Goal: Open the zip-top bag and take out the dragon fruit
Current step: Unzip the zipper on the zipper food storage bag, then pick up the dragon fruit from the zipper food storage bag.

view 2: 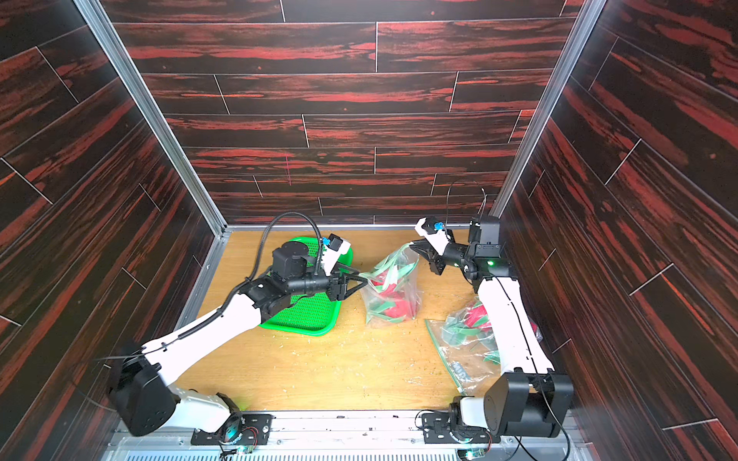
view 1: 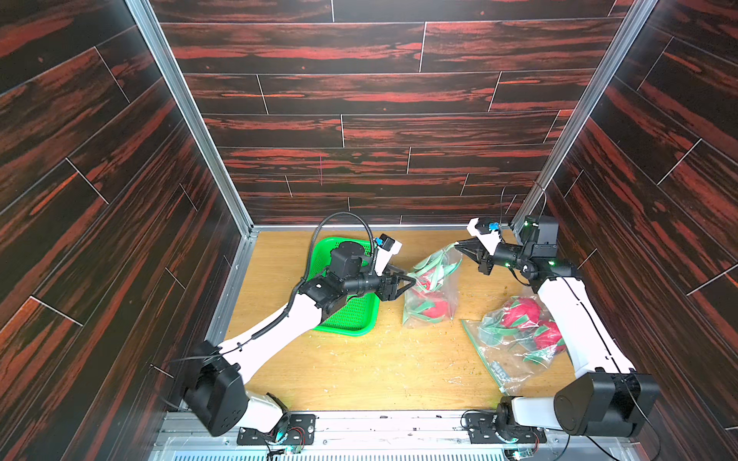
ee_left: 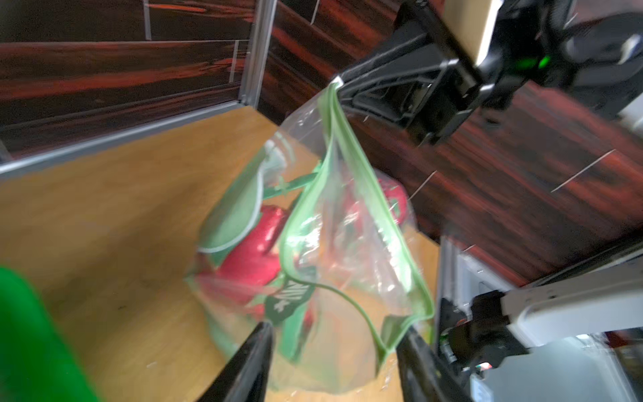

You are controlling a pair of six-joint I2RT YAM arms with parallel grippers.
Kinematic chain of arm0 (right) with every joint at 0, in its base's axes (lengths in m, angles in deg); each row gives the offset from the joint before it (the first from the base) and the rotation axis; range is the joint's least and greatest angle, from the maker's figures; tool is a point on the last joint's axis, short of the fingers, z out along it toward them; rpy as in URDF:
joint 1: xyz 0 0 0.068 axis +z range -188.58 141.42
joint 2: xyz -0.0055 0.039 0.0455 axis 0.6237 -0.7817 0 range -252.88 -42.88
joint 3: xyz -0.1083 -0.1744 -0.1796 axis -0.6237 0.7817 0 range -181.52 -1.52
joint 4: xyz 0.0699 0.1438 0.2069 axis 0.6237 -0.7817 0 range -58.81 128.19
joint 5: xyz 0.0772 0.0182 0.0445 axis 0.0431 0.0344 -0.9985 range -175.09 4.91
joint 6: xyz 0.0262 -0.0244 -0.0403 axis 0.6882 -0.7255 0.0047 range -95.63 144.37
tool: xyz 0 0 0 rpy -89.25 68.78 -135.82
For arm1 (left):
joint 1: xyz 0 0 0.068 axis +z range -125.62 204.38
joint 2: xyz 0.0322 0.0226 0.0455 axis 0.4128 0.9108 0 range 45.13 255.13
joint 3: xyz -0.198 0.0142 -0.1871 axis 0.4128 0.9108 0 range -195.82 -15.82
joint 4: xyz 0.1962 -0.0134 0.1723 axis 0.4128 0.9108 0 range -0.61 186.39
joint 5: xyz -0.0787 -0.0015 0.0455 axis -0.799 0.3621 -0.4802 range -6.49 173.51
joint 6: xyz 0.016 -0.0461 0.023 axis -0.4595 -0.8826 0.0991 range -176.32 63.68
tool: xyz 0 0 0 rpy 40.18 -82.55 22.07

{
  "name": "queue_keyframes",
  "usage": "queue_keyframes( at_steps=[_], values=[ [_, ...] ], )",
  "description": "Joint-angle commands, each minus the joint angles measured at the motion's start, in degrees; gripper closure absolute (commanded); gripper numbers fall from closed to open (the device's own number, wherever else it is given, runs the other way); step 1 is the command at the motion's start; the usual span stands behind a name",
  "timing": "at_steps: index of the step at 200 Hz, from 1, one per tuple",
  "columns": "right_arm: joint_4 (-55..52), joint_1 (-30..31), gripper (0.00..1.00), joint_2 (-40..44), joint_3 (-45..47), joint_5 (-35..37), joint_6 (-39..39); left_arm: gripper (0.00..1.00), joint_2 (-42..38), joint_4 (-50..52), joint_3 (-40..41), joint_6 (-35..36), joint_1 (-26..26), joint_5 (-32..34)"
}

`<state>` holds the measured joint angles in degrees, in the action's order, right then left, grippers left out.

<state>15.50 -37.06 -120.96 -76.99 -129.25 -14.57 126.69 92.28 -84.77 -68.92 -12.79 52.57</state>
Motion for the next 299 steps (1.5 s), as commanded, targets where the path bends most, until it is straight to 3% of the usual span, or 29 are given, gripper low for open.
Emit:
queue_keyframes(
  at_steps=[1, 26, 50, 89, 130, 176, 189, 199, 218, 227, 257, 299],
  values=[
    [2.2, 0.7, 1.0, 0.8, -0.5, -2.9, -1.7, 0.32, -5.7, 12.8, -7.5, 3.1, -0.2, 7.3],
    [2.0, 1.2, 1.0, 0.9, -0.9, -3.6, -2.5, 0.29, -5.0, 23.1, -15.5, 3.8, -0.3, 13.3],
    [1.8, 1.7, 1.0, 1.1, -1.3, -5.0, -3.3, 0.26, -2.4, 26.0, -20.5, 1.9, -0.8, 12.7],
    [0.2, 3.3, 1.0, 1.4, -2.2, -7.3, -5.7, 0.26, 6.4, 38.0, -30.7, 7.5, -1.1, 13.3],
    [-2.5, 4.0, 1.0, 2.3, -1.8, -9.3, -9.2, 0.25, 13.1, 42.0, -35.7, 12.8, -1.0, 15.0],
    [-2.2, 4.1, 1.0, 4.0, -0.4, -9.9, -10.2, 0.26, 17.9, 42.0, -37.2, 12.9, -0.8, 8.8],
    [-2.6, 4.0, 1.0, 4.0, -0.5, -9.8, -10.3, 0.33, 18.5, 41.7, -37.1, 12.5, -0.9, 6.5],
    [-2.8, 4.0, 1.0, 4.1, -0.4, -9.7, -10.2, 0.46, 18.5, 40.9, -37.2, 11.9, -0.9, 5.6],
    [-2.0, 4.1, 0.98, 4.1, -0.2, -9.1, -8.7, 0.89, 20.8, 39.5, -38.2, 9.2, -0.9, 3.5],
    [-1.3, 4.1, 0.92, 4.1, -0.2, -8.3, -6.7, 1.0, 20.8, 38.5, -38.3, 7.8, -0.8, 3.2],
    [-0.1, 4.1, 0.77, 4.4, -1.7, -3.4, 4.0, 1.0, 18.4, 30.7, -36.0, -1.4, -1.1, 5.0],
    [-4.3, 4.0, 0.62, 4.4, -9.2, 1.2, 26.7, 1.0, 14.3, 23.5, -35.3, -13.3, -2.6, 14.7]
  ],
)
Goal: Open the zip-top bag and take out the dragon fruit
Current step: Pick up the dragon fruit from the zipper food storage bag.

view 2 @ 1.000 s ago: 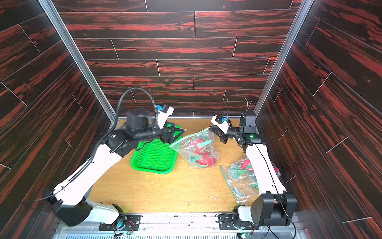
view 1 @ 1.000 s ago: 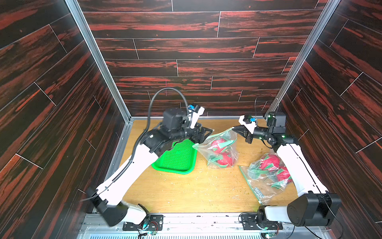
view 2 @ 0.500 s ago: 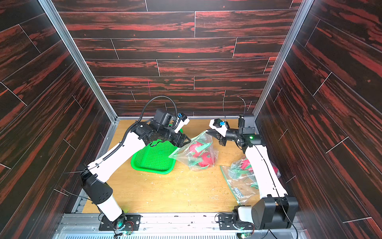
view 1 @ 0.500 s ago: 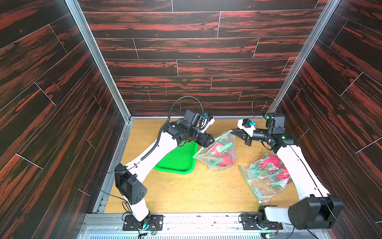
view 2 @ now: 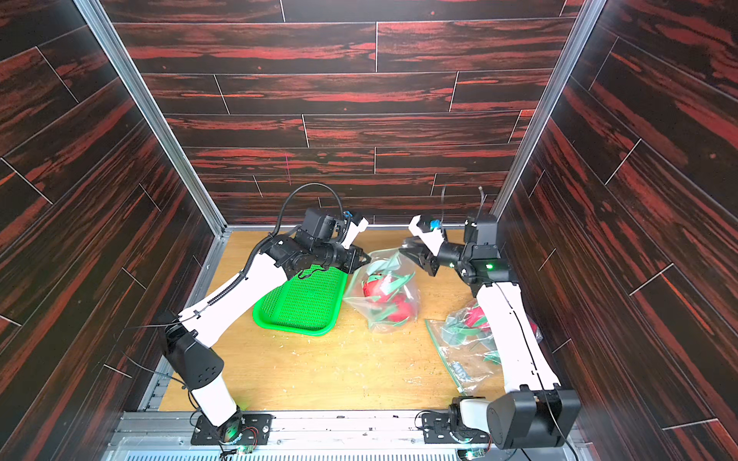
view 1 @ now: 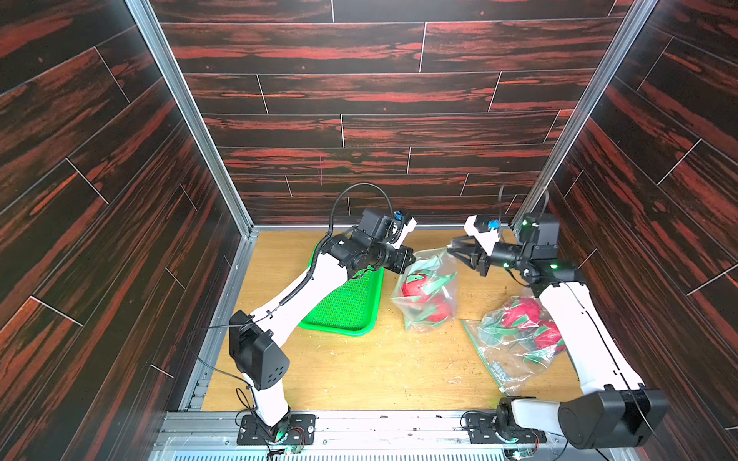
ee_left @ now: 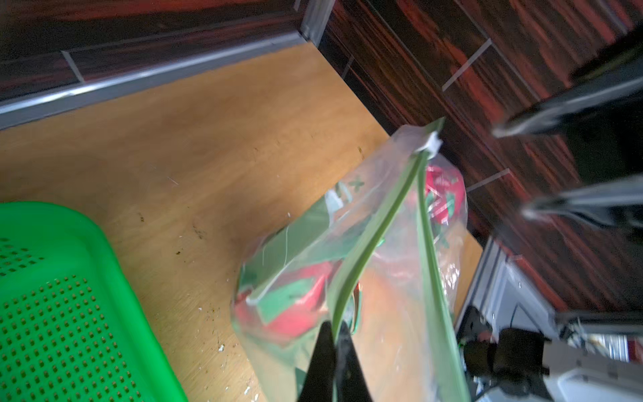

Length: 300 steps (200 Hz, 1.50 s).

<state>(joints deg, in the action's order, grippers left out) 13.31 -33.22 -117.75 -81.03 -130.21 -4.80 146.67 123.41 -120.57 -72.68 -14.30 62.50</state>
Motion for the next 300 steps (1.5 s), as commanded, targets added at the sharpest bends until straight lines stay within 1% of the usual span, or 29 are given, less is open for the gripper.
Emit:
queue_keyframes(
  at_steps=[1, 10, 18, 37, 51, 62, 96, 120, 132, 142, 168, 186, 189, 207, 226, 239, 262, 265, 272, 291, 300],
  values=[
    [-2.2, 0.2, 0.61, 1.1, -5.4, 2.3, 17.8, 1.0, -5.7, -7.8, 0.5, -9.9, -1.2, 4.9],
    [-4.2, 0.2, 0.58, 0.7, -7.7, 2.9, 24.0, 1.0, -5.7, -8.9, 0.4, -12.7, -1.5, 6.5],
    [-7.2, 0.2, 0.57, 0.1, -10.2, 2.3, 27.4, 1.0, -5.3, -9.2, -0.1, -14.3, -1.8, 7.3],
    [-11.7, 0.3, 0.57, -0.6, -13.5, 0.4, 33.5, 1.0, -4.6, -10.4, -0.8, -15.7, -3.1, 8.3],
    [-11.4, 0.4, 0.59, -0.5, -13.5, -1.2, 37.8, 1.0, -4.3, -12.5, -0.3, -16.7, -3.8, 8.2],
    [-11.0, 1.0, 0.61, -0.5, -13.1, -1.0, 40.0, 1.0, -3.7, -12.8, -0.6, -17.4, -4.0, 7.9],
    [-10.5, 3.8, 0.62, -1.4, -9.9, 1.5, 40.7, 1.0, -3.2, -14.8, -0.1, -18.4, -4.2, 5.4],
    [-13.4, 4.7, 0.62, -3.4, -8.0, 8.5, 40.0, 1.0, -4.2, -16.9, 2.6, -18.5, -4.2, 5.3],
    [-13.8, 5.1, 0.59, -3.3, -6.0, 11.4, 40.3, 1.0, -4.7, -17.8, 3.9, -18.7, -4.2, 5.6],
    [-14.0, 6.0, 0.54, -2.9, -3.8, 15.2, 40.4, 1.0, -5.0, -18.1, 4.5, -18.8, -4.2, 5.5],
    [-16.0, 9.3, 0.46, -2.3, -0.6, 22.1, 39.4, 1.0, -5.4, -18.6, 6.3, -19.1, -4.2, 6.2],
    [-16.5, 10.3, 0.42, -1.4, 2.4, 24.7, 39.5, 1.0, -5.8, -19.4, 7.5, -19.3, -4.3, 6.2],
    [-16.2, 10.3, 0.42, -1.2, 3.3, 26.7, 39.6, 1.0, -5.9, -19.6, 7.6, -19.3, -4.2, 6.1],
    [-14.2, 10.3, 0.37, 0.3, 7.8, 31.3, 40.5, 1.0, -6.3, -20.2, 8.4, -19.3, -4.2, 6.0],
    [-13.2, 10.3, 0.35, 0.2, 9.7, 33.7, 40.6, 1.0, -6.5, -20.4, 8.6, -19.0, -4.2, 5.3],
    [-12.5, 10.3, 0.34, -0.6, 9.9, 32.3, 40.7, 1.0, -6.5, -20.5, 8.9, -18.9, -4.2, 5.0],
    [-8.2, 10.3, 0.33, -1.0, 10.1, 25.7, 43.1, 1.0, -6.8, -20.6, 9.4, -18.9, -4.2, 4.5],
    [-7.6, 10.3, 0.33, -1.0, 10.1, 23.4, 43.5, 1.0, -6.9, -20.7, 9.5, -18.9, -4.2, 4.4],
    [-6.6, 10.3, 0.32, -1.0, 9.9, 21.3, 44.3, 1.0, -7.0, -20.8, 9.7, -18.8, -4.2, 4.4],
    [-6.2, 10.3, 0.32, -1.1, 8.7, 19.6, 45.4, 1.0, -7.5, -21.5, 10.7, -18.7, -4.2, 4.0],
    [-6.6, 10.4, 0.32, -1.0, 8.0, 19.9, 45.8, 1.0, -7.7, -22.2, 11.2, -18.7, -4.2, 3.6]
  ],
)
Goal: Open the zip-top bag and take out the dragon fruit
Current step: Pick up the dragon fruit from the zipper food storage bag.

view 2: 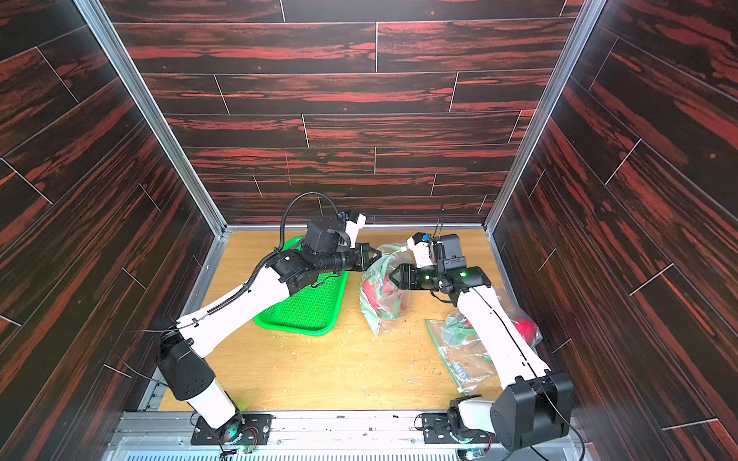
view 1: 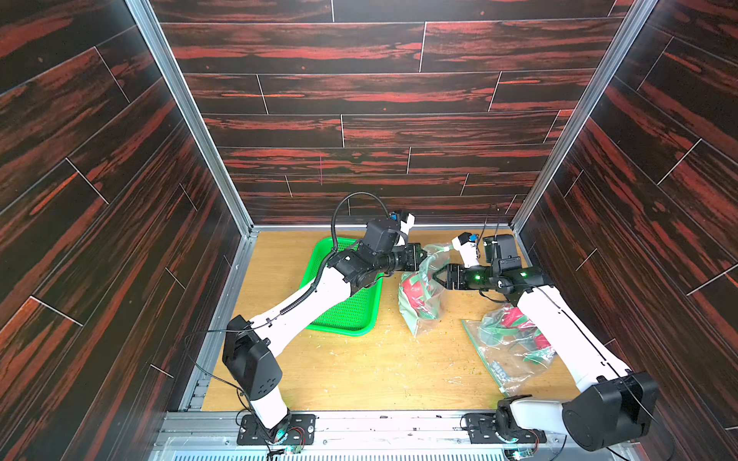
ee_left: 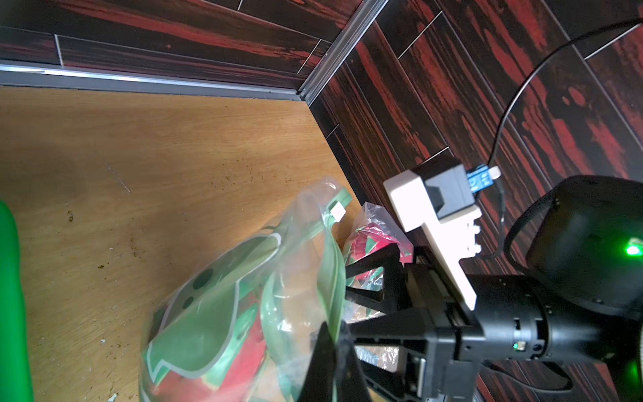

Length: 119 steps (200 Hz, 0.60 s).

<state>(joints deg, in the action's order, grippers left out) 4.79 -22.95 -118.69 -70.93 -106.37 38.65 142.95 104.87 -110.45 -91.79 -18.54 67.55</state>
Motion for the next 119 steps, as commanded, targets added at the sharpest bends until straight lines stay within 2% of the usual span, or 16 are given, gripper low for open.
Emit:
queue_keyframes(
  at_steps=[1, 26, 54, 97, 119],
  values=[
    [1.9, 0.2, 0.32, 0.0, -2.1, -3.9, 2.4, 1.0, -3.9, -3.7, 1.1, 0.3, 0.0, -1.5],
    [-0.2, 2.2, 0.27, -1.6, -4.8, -1.0, 1.6, 1.0, -3.9, -5.3, 2.2, 0.0, 0.0, -3.0],
    [-4.0, 5.3, 0.27, -5.6, -8.5, 4.0, 0.3, 1.0, -4.3, -6.2, 3.3, 0.2, 0.0, -3.8],
    [-6.2, 6.8, 0.25, -7.8, -7.9, 11.8, -1.3, 1.0, -6.5, -6.8, 5.0, 1.0, 0.0, -2.2],
    [-6.2, 6.8, 0.24, -8.6, -6.9, 12.9, -1.5, 1.0, -6.6, -6.7, 5.0, 1.0, 0.0, -2.2]
  ],
)
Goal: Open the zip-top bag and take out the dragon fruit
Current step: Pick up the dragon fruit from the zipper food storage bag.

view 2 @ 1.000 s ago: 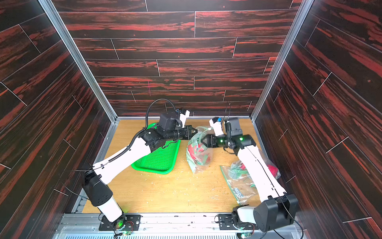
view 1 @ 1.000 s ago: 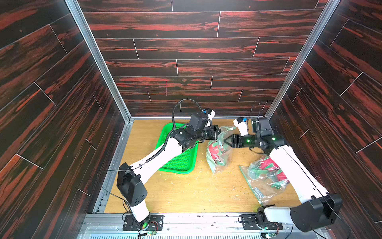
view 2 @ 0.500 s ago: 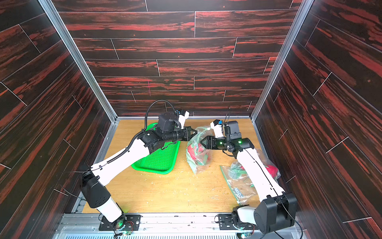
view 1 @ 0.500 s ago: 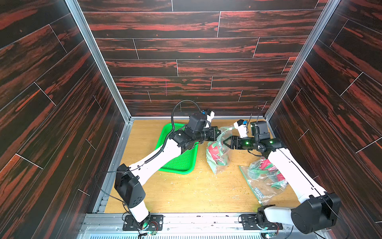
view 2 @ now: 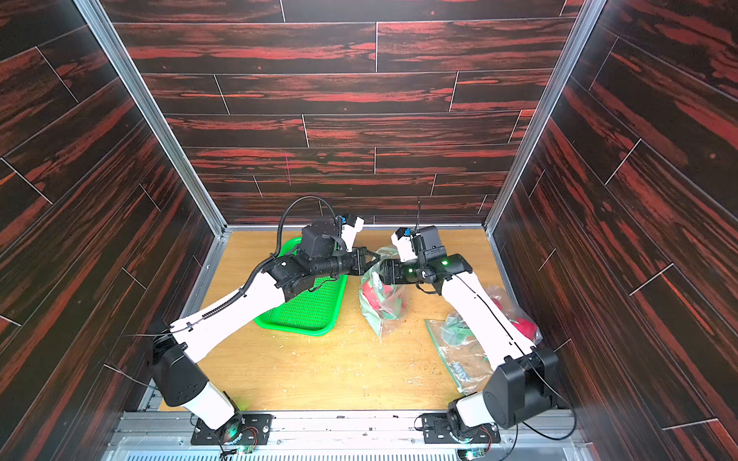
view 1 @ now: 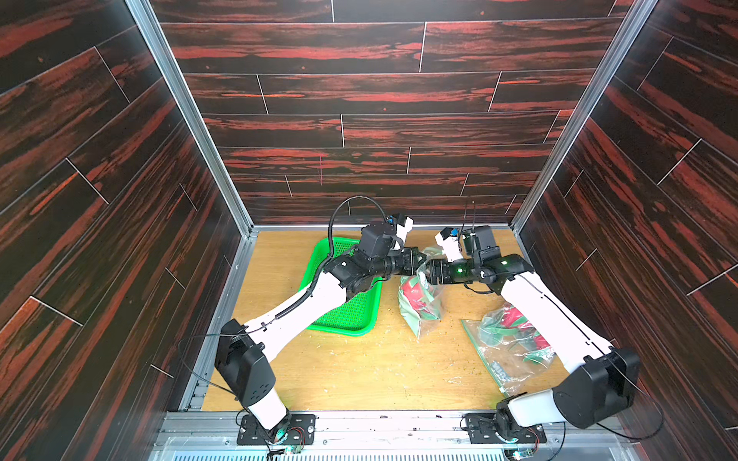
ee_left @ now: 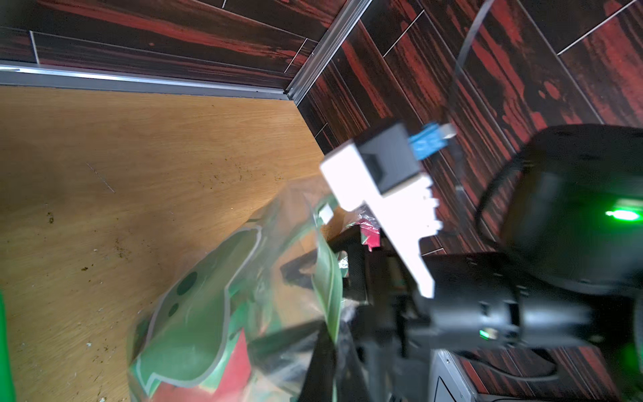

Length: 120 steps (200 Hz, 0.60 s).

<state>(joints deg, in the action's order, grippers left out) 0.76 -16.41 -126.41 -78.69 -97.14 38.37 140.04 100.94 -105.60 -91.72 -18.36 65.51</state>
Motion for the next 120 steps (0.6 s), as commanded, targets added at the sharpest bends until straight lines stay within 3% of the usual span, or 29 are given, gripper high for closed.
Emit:
queue_keyframes(
  at_steps=[1, 32, 64, 85, 99, 120],
  values=[
    [-2.2, 0.2, 0.24, -0.9, 0.9, 3.7, -1.2, 1.0, -3.7, -2.7, 0.2, 0.9, -0.1, -0.1],
    [-1.9, 0.4, 0.3, -1.6, 1.0, 4.0, -1.6, 1.0, -3.8, -2.4, 0.2, 1.4, -0.1, 0.1],
    [-1.3, 0.4, 0.7, -1.5, 1.4, 4.1, -2.5, 1.0, -4.3, -2.3, 0.3, 1.9, -0.1, 0.5],
    [-0.3, 0.4, 0.89, 0.4, 1.7, 5.1, -2.6, 1.0, -4.4, -2.1, 0.8, 2.2, -0.1, 1.3],
    [0.1, 0.3, 1.0, 2.1, 1.7, 5.2, -2.8, 1.0, -4.5, -1.9, 1.5, 2.3, -0.1, 2.2],
    [1.8, 0.0, 1.0, 5.5, 2.9, 5.2, -2.9, 1.0, -4.8, -2.3, 3.0, 2.3, -0.1, 3.5]
  ],
)
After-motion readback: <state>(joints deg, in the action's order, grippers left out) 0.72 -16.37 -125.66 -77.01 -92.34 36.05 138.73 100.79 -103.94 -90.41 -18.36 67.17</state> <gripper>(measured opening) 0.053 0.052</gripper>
